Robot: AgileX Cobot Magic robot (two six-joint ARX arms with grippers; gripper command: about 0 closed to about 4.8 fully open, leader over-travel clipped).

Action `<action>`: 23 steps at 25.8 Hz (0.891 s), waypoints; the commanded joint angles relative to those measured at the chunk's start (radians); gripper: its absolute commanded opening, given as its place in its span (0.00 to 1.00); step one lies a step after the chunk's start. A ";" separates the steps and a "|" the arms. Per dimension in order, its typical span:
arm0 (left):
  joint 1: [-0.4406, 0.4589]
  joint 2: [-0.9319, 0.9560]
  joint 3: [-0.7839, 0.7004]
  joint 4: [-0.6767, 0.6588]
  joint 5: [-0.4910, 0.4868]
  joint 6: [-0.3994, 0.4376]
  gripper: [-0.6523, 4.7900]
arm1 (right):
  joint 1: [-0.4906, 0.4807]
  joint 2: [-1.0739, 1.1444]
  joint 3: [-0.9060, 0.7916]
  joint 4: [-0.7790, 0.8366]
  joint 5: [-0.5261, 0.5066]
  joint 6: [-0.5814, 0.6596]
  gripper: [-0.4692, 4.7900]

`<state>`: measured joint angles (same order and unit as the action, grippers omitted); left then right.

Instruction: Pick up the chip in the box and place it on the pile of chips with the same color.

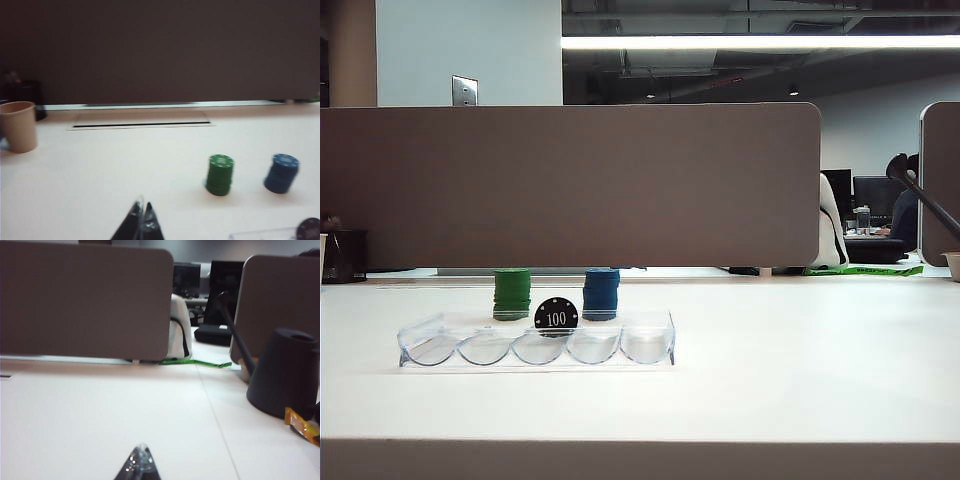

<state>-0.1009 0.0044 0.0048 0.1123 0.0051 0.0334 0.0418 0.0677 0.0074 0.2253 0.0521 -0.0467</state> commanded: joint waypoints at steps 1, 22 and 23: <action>-0.001 0.001 0.003 -0.013 -0.026 0.019 0.11 | 0.000 -0.001 -0.001 0.011 -0.008 -0.003 0.08; -0.001 0.001 0.003 -0.073 -0.005 0.045 0.11 | 0.002 -0.001 -0.001 -0.068 -0.080 0.040 0.08; -0.001 0.001 0.003 -0.074 -0.005 0.045 0.11 | 0.002 -0.001 -0.001 -0.068 -0.080 0.040 0.08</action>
<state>-0.1005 0.0044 0.0048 0.0326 -0.0013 0.0780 0.0433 0.0677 0.0074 0.1432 -0.0227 -0.0124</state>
